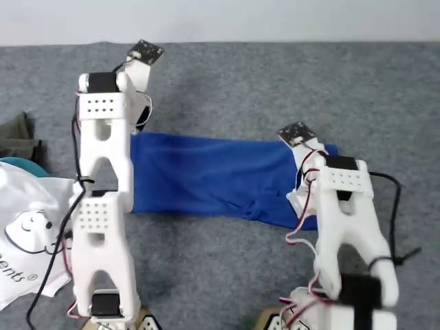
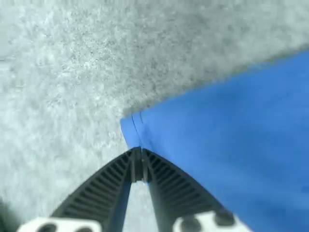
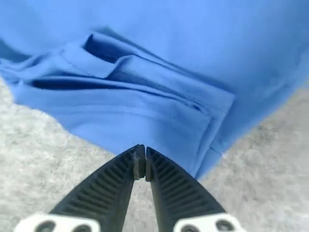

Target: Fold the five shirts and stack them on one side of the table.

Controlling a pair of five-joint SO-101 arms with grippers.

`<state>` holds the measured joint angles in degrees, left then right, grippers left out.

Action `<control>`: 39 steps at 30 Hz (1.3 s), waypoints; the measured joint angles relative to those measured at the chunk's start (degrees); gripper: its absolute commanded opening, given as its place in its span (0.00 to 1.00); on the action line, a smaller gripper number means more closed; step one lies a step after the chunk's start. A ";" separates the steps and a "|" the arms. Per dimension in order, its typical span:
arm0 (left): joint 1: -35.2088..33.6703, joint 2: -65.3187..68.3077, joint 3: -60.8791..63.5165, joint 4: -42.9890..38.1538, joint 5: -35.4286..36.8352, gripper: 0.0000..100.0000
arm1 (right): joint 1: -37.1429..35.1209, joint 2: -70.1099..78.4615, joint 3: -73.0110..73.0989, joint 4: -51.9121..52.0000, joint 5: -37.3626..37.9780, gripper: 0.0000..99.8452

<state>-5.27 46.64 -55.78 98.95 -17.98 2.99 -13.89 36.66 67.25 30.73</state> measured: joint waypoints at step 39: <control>-1.14 6.59 20.13 0.44 -1.14 0.00 | 17.67 -27.96 0.00 18.46 0.18 0.01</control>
<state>-6.42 53.23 -35.65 99.38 -19.12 20.66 -41.85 36.66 85.71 30.90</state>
